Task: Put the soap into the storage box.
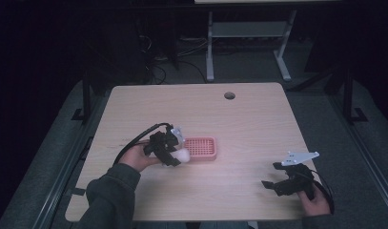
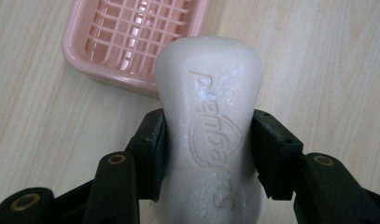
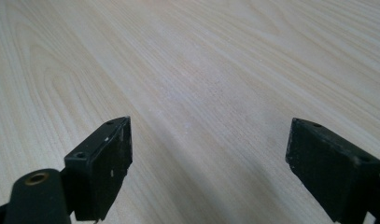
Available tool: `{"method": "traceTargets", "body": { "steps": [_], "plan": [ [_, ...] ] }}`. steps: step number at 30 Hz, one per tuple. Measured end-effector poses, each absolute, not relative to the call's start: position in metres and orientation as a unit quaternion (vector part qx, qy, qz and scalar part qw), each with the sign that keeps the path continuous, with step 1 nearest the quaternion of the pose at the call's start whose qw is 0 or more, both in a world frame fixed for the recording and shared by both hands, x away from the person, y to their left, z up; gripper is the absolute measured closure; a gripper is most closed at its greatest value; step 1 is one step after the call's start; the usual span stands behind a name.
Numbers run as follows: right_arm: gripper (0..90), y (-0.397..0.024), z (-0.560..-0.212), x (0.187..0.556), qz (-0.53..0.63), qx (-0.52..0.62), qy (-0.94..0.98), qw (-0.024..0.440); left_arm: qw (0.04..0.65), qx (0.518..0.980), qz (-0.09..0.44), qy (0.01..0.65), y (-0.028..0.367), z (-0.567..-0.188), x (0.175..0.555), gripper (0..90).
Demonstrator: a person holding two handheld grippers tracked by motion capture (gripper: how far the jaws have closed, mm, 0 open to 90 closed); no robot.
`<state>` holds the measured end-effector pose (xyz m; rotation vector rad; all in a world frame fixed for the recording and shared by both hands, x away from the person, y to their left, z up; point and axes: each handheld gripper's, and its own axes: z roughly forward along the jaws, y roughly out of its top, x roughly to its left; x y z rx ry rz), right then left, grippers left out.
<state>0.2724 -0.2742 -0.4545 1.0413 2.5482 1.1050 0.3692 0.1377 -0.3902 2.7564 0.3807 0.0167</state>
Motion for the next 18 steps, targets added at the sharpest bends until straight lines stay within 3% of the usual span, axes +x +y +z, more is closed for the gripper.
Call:
{"method": "traceTargets", "body": {
  "steps": [18],
  "plan": [
    [14.3,-0.275,-0.454,0.272,0.374,0.349,0.855,0.087,0.172,0.976,0.007,0.131,0.126,-0.385,0.382,49.9]
  ]
}}
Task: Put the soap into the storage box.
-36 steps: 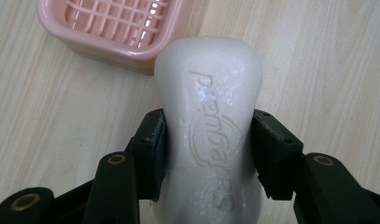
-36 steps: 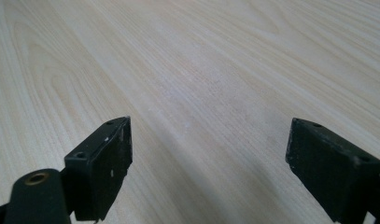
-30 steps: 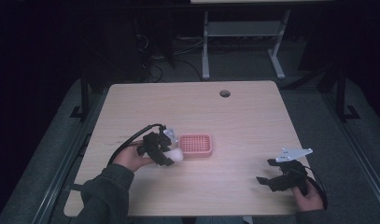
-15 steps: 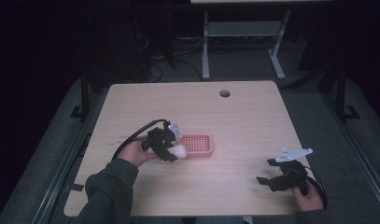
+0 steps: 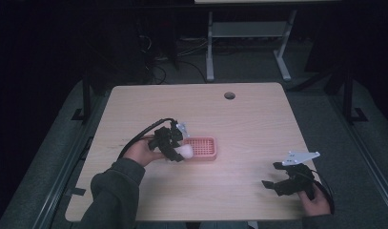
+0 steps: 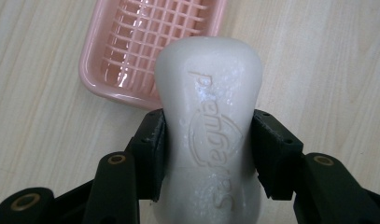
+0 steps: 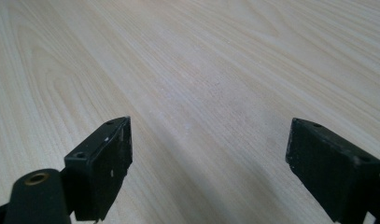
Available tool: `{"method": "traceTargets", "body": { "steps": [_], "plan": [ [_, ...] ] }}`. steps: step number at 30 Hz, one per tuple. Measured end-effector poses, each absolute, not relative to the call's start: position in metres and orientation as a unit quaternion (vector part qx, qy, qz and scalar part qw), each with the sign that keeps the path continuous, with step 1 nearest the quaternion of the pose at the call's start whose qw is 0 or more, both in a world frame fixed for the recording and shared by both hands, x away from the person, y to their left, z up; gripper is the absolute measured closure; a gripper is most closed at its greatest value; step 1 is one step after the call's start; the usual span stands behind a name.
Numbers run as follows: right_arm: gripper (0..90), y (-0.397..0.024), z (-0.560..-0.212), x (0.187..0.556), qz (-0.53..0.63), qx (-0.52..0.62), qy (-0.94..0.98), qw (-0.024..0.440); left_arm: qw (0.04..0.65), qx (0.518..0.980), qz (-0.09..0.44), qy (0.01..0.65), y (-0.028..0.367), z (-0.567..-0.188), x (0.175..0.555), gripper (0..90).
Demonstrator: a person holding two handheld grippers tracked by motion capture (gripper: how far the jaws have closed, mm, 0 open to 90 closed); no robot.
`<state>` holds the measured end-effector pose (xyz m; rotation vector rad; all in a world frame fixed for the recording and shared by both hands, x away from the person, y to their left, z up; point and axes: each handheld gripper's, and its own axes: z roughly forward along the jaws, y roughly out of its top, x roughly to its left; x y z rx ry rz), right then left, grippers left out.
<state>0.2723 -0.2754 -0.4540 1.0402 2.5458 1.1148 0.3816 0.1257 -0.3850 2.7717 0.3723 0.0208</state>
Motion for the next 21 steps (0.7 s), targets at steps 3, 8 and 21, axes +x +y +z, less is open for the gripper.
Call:
{"method": "traceTargets", "body": {
  "steps": [3,8,21],
  "plan": [
    [14.3,-0.275,-0.454,0.272,0.375,0.348,0.855,0.088,0.171,0.977,0.009,0.13,0.123,-0.384,0.384,49.9],
    [14.3,-0.274,-0.453,0.273,0.378,0.347,0.854,0.087,0.166,0.978,0.008,0.126,0.117,-0.383,0.388,49.8],
    [14.3,-0.275,-0.452,0.273,0.378,0.345,0.854,0.089,0.164,0.979,0.008,0.124,0.104,-0.381,0.398,49.9]
  ]
}}
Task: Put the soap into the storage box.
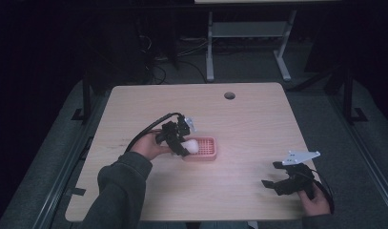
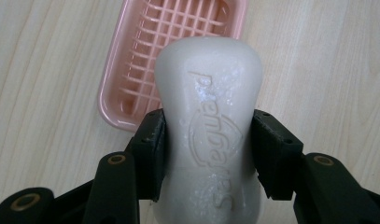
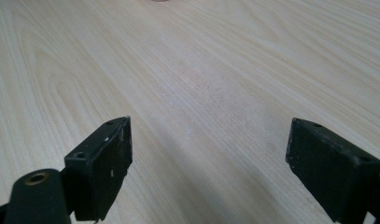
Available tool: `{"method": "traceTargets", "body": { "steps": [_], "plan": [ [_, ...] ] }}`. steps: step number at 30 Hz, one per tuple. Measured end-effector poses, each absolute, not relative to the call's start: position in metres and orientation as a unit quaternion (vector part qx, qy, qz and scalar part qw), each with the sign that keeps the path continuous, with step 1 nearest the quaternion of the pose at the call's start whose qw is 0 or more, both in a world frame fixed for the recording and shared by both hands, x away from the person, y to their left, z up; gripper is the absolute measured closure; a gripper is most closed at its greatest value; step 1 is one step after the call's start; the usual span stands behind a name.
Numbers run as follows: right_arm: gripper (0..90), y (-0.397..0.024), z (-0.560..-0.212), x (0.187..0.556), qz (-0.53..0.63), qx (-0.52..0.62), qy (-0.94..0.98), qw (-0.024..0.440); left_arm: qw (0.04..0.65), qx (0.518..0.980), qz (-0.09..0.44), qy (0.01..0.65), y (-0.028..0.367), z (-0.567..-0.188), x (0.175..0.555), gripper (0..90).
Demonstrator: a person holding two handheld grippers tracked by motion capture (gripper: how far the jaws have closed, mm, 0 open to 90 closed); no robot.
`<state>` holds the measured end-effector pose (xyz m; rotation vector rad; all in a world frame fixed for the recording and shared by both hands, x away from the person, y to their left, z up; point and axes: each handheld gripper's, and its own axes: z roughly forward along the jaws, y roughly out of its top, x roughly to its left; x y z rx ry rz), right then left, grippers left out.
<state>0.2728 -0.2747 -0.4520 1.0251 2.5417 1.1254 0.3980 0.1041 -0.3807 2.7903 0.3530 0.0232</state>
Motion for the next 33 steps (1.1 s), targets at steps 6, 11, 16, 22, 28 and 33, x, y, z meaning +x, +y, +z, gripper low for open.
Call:
{"method": "traceTargets", "body": {
  "steps": [6,11,16,22,28,33],
  "plan": [
    [14.3,-0.276,-0.452,0.273,0.379,0.346,0.854,0.09,0.165,0.979,0.007,0.12,0.096,-0.381,0.403,49.8],
    [14.3,-0.276,-0.452,0.273,0.379,0.349,0.852,0.087,0.165,0.979,0.003,0.121,0.091,-0.384,0.408,49.9],
    [14.3,-0.276,-0.453,0.273,0.379,0.35,0.852,0.085,0.166,0.979,0.001,0.122,0.084,-0.384,0.413,49.8],
    [14.3,-0.277,-0.453,0.273,0.381,0.346,0.853,0.087,0.167,0.979,-0.001,0.117,0.076,-0.386,0.419,49.9],
    [14.3,-0.278,-0.454,0.274,0.381,0.346,0.853,0.086,0.165,0.979,-0.004,0.122,0.072,-0.391,0.423,49.8],
    [14.3,-0.278,-0.454,0.274,0.381,0.346,0.853,0.086,0.166,0.978,-0.006,0.125,0.068,-0.395,0.426,49.8]
  ]
}}
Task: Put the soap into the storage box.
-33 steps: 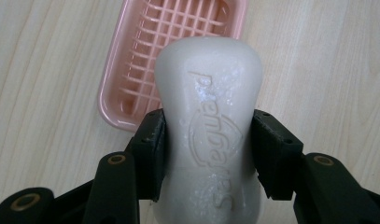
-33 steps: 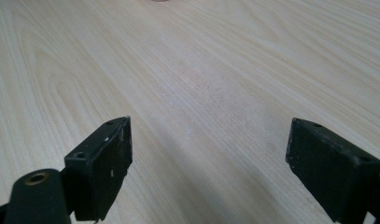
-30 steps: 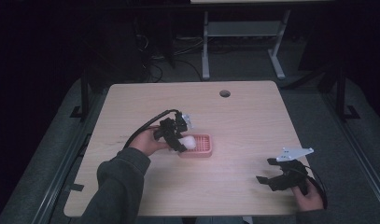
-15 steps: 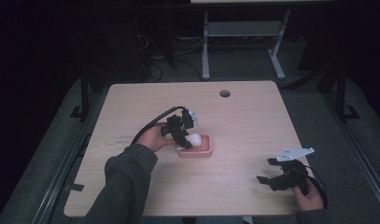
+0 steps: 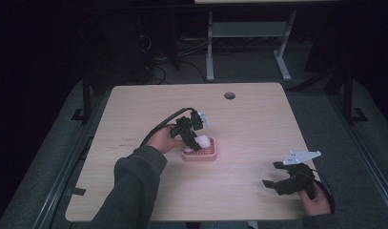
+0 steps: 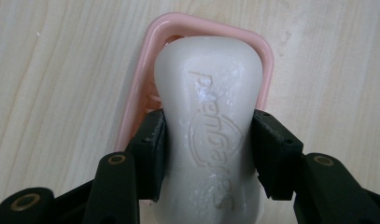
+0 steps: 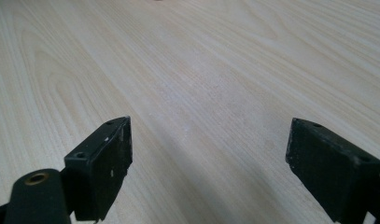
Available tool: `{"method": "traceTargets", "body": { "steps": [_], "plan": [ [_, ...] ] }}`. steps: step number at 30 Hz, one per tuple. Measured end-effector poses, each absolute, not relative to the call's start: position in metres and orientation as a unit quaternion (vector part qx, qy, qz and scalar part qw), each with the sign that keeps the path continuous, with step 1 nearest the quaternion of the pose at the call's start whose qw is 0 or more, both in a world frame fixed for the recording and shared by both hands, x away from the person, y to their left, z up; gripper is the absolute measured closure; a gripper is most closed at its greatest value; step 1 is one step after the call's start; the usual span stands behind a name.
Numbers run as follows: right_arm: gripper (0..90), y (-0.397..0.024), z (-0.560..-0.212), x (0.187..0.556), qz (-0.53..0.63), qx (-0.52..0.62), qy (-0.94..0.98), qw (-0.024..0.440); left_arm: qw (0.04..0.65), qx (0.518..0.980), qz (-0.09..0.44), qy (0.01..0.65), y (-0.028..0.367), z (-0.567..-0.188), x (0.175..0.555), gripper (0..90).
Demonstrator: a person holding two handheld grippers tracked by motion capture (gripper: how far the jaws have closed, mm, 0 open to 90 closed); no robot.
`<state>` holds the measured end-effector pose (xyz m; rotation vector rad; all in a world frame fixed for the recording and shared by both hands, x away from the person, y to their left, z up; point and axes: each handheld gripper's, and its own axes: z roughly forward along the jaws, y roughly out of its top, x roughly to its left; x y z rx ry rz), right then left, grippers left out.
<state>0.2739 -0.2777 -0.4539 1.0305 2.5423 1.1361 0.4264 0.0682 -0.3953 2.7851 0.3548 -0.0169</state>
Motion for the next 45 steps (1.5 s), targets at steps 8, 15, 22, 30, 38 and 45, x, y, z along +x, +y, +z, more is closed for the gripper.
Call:
{"method": "traceTargets", "body": {
  "steps": [8,15,22,30,38,45],
  "plan": [
    [14.3,-0.278,-0.454,0.274,0.381,0.349,0.852,0.083,0.163,0.979,-0.006,0.126,0.065,-0.4,0.43,49.8],
    [14.3,-0.279,-0.454,0.274,0.382,0.349,0.852,0.083,0.159,0.979,-0.006,0.124,0.062,-0.404,0.432,49.8],
    [14.3,-0.278,-0.454,0.274,0.381,0.349,0.852,0.082,0.155,0.98,-0.007,0.124,0.06,-0.408,0.433,49.8],
    [14.3,-0.279,-0.454,0.274,0.381,0.347,0.853,0.082,0.154,0.98,-0.01,0.125,0.058,-0.411,0.434,49.7],
    [14.3,-0.278,-0.454,0.273,0.381,0.35,0.852,0.08,0.148,0.981,-0.01,0.126,0.057,-0.413,0.434,49.7],
    [14.3,-0.278,-0.454,0.273,0.379,0.349,0.853,0.08,0.143,0.981,-0.005,0.132,0.055,-0.417,0.434,49.7]
  ]
}}
